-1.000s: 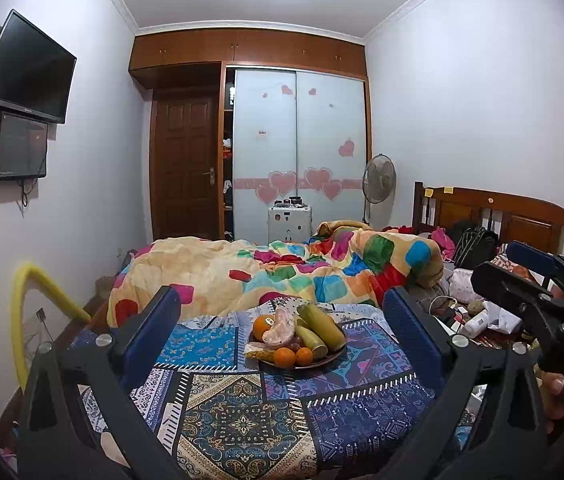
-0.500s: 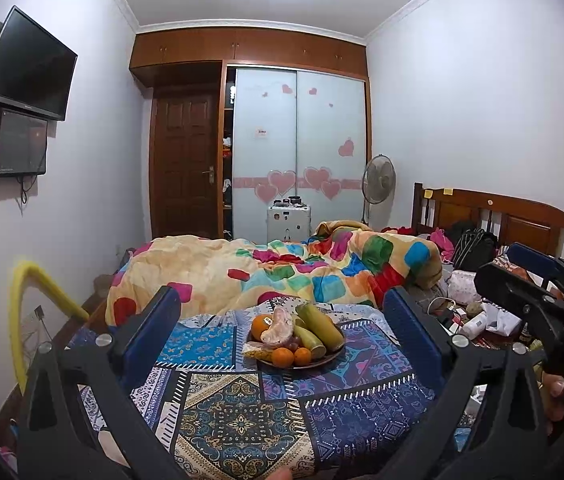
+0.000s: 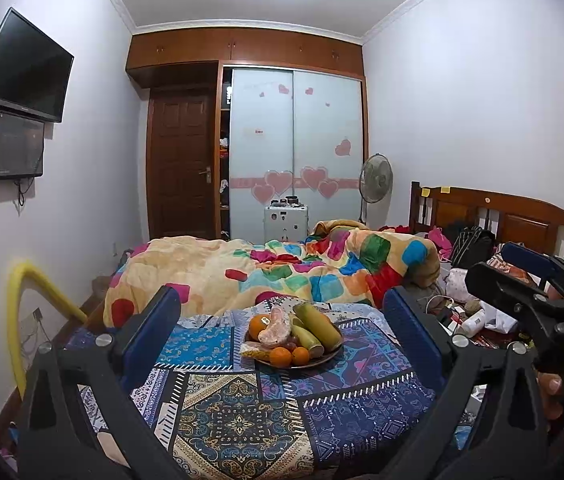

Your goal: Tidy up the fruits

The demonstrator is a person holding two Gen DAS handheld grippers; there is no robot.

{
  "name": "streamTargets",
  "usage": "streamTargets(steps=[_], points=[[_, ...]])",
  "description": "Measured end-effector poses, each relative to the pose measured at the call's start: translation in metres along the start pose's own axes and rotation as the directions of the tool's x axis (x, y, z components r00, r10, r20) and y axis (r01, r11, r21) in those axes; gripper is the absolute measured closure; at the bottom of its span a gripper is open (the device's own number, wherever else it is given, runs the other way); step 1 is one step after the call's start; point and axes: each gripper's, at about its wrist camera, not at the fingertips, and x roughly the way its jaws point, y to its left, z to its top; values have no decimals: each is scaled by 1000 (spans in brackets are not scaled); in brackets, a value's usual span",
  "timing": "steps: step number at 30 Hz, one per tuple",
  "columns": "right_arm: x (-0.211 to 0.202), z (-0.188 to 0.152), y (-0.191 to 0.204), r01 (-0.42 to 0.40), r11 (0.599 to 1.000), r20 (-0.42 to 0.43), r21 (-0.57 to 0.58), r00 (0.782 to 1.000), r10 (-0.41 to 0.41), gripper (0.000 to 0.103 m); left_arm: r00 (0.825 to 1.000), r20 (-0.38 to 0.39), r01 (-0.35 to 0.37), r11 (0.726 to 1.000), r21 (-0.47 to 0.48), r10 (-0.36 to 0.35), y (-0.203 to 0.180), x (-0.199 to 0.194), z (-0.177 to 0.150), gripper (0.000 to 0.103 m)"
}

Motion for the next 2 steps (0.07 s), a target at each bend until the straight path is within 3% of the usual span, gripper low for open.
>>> streamTargets(steps=[2], points=[[0,0,0,1,1000,-2,-1,1000,-1,0,1000,-1,0,1000,-3,0,0,0,0,0]])
